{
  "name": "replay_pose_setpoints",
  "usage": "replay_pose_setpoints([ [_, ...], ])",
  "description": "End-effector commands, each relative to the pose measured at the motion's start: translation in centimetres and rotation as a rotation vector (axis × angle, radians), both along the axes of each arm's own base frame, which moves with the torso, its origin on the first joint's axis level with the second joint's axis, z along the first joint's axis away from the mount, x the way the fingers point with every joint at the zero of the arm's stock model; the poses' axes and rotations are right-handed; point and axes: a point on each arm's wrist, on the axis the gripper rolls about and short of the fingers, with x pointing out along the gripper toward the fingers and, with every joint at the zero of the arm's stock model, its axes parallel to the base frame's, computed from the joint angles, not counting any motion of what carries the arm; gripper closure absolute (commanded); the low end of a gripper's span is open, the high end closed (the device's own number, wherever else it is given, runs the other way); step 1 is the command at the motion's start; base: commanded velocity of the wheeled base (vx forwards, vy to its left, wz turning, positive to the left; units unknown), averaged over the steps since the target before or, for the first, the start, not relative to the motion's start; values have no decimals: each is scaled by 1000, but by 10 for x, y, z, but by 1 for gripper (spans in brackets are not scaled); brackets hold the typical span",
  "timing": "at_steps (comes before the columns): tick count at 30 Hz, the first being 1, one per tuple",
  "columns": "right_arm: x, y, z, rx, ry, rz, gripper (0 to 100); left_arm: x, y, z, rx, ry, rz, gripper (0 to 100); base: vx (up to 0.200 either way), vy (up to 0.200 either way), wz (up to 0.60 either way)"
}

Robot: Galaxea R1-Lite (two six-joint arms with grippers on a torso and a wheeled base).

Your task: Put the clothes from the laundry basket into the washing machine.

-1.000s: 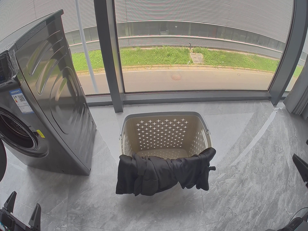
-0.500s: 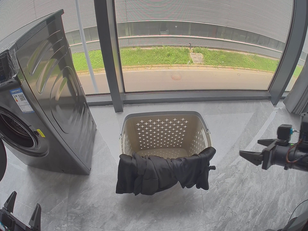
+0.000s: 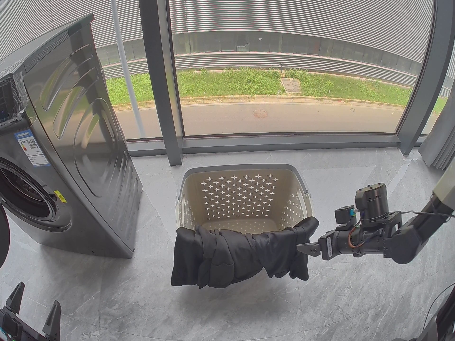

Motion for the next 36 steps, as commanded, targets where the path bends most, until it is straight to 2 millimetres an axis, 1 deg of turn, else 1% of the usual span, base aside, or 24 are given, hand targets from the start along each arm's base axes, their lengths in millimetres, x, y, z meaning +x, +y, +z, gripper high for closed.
replay_pose_setpoints([
  [1, 18, 11, -35, -40, 70, -12, 0, 0, 0, -5, -1, 1, 0, 0, 0, 0, 0],
  [9, 32, 15, -43, -52, 66, -63, 0, 0, 0, -5, -1, 2, 0, 0, 0, 0, 0],
  [11, 38, 18, -46, -40, 72, -85, 0, 0, 0, -5, -1, 2, 0, 0, 0, 0, 0],
  [15, 42, 19, -52, -29, 83, -101, 0, 0, 0, -5, -1, 1, 0, 0, 0, 0, 0],
  [16, 46, 21, -55, -22, 89, -128, 0, 0, 0, -5, -1, 1, 0, 0, 0, 0, 0],
  [23, 56, 24, -63, -12, 93, -164, 0, 0, 0, -5, -2, 2, 1, 0, 0, 0, 0],
  [26, 61, 26, -68, -19, 91, -208, 0, 0, 0, -5, -2, 2, 0, 0, 0, 0, 0],
  [33, 71, 29, -71, -13, 75, -233, 0, 0, 0, -5, -4, 1, 0, 0, 0, 0, 0],
  [36, 71, 30, -71, -11, 74, -237, 0, 0, 0, -5, -5, 1, 0, 0, 0, 0, 0],
])
